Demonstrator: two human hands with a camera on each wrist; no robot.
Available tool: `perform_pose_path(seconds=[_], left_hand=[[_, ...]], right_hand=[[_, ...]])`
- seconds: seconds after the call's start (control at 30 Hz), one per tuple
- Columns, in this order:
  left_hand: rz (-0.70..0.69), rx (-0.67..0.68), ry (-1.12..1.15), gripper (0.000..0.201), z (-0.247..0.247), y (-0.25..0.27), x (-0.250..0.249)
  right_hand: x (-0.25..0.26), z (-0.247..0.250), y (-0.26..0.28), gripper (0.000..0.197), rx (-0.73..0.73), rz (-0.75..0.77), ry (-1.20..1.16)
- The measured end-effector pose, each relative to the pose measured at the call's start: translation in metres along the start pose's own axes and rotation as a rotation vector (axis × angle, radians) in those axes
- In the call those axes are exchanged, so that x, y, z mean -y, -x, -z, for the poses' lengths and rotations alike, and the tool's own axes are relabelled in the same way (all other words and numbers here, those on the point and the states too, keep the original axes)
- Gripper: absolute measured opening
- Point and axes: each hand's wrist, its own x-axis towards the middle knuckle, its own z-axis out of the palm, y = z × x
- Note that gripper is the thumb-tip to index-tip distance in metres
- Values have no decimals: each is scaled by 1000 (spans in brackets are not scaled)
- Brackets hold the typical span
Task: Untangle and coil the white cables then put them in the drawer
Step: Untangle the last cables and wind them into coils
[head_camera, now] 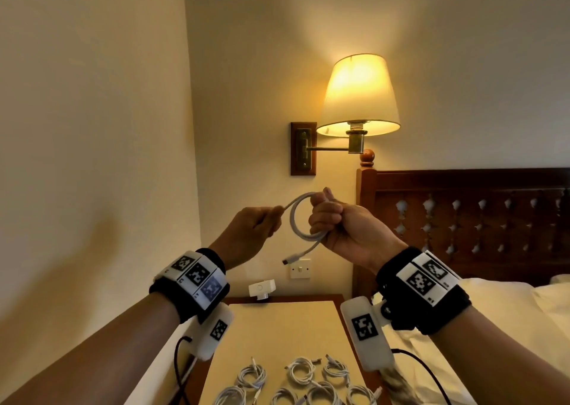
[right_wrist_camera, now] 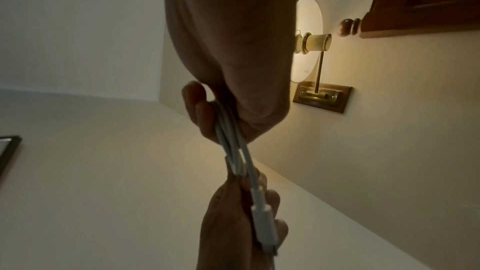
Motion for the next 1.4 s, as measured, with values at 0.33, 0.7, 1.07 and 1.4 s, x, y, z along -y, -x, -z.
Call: perform_pose_path(seconds=[0.33, 0.7, 1.07, 1.4], left_hand=[[-31, 513, -280, 35, -11, 29, -29], [-323, 176, -560, 25, -6, 12, -78], [-309, -50, -538, 30, 12, 1, -46], [-147, -84, -129, 34, 13, -4, -25]], right_hand=[[25, 7, 7, 31, -282, 242, 320], [-7, -1, 2, 46, -192, 238, 1133], [-20, -1, 10, 36, -123, 101, 1069], [-10, -7, 11, 40, 1, -19, 290]])
